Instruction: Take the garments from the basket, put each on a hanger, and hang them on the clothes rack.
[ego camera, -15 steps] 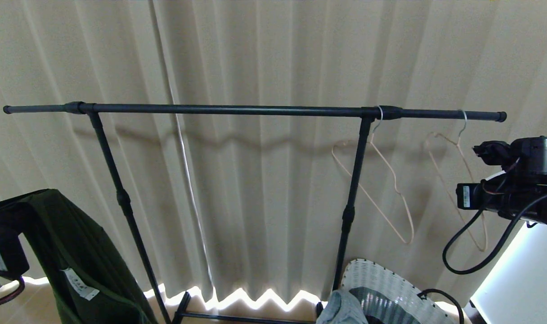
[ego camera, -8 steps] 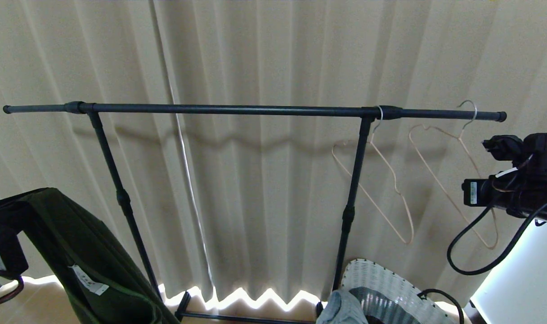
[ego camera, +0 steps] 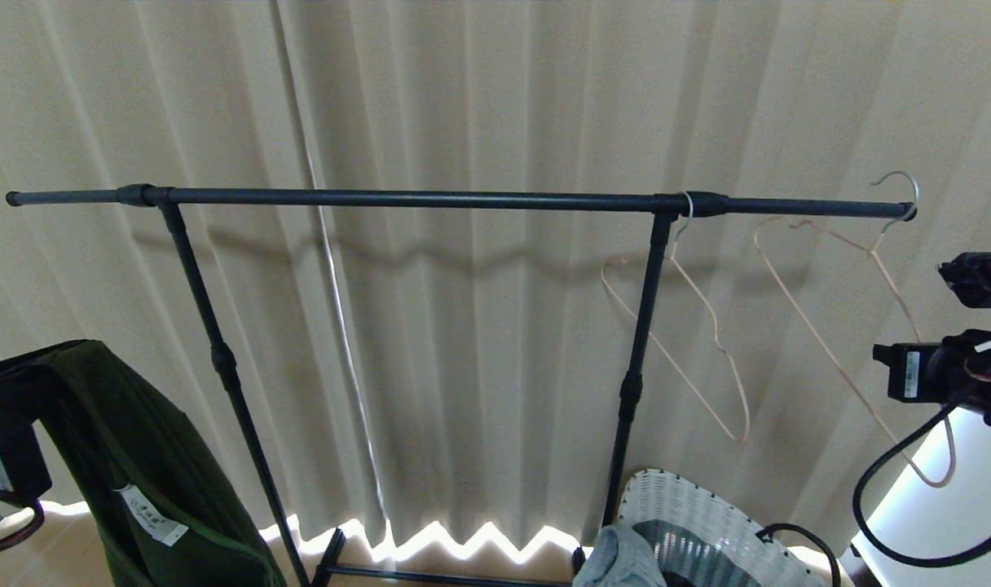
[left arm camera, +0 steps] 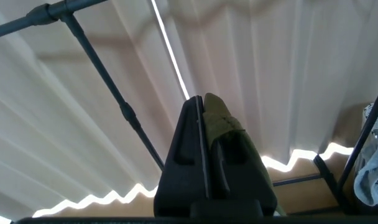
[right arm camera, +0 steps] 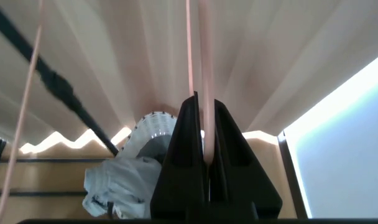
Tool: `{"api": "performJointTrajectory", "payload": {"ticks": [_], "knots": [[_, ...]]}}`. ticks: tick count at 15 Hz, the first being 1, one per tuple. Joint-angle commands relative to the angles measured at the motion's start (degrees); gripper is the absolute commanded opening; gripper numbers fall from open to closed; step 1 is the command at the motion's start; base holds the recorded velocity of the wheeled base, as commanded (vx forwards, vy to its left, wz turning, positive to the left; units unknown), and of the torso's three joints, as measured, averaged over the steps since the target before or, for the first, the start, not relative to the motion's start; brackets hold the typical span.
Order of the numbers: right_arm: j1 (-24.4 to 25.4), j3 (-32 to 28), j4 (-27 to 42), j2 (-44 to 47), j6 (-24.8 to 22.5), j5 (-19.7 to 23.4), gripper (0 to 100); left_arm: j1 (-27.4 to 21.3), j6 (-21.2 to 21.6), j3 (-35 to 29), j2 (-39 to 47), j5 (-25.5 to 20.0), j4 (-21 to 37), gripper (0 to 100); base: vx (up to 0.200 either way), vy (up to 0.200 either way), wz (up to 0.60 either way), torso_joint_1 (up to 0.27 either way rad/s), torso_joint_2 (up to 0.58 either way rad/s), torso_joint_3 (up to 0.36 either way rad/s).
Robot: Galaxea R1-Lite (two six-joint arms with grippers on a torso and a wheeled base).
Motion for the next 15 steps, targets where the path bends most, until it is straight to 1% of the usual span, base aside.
{"api": "performJointTrajectory", "payload": {"ticks": [1,2,5,10,13,14,15], "knots": [[0.0,4.9,0.7,-7.4,-0.3,0.0,0,0.2,0.0,0.3,0.0,0.1,0.0,0,0.0,0.0,0.0,0.0,0.0,0.0],[0.0,6.2,1.1,-8.5,-0.4,0.0,0,0.7,0.1,0.3,0.1,0.1,0.0,0,0.0,0.0,0.0,0.0,0.0,0.0],[0.1,7.0,4.4,-10.0,-0.6,-0.1,0,2.2,0.1,0.3,0.2,0.1,0.0,0,-0.2,0.0,0.0,0.006,0.0,0.004],[0.1,8.7,4.4,-10.2,-0.8,-0.2,0,2.4,0.2,1.7,0.1,0.0,-0.1,0,-0.2,0.0,0.0,0.0,0.0,0.006],[0.1,8.9,3.7,-11.4,-0.4,0.0,0,2.4,-0.1,2.5,0.2,-0.1,-1.4,0,0.0,0.0,0.0,0.0,0.0,0.0],[0.5,8.9,3.7,-12.3,-0.4,0.8,0,2.4,-0.1,2.4,0.3,-0.1,-1.4,0,0.0,0.0,0.0,0.0,0.0,0.0],[0.6,9.0,4.2,-14.0,-0.5,3.1,0,2.4,-0.1,2.3,0.9,-0.1,-1.4,0,0.0,0.0,0.0,0.0,0.0,0.0]]}}
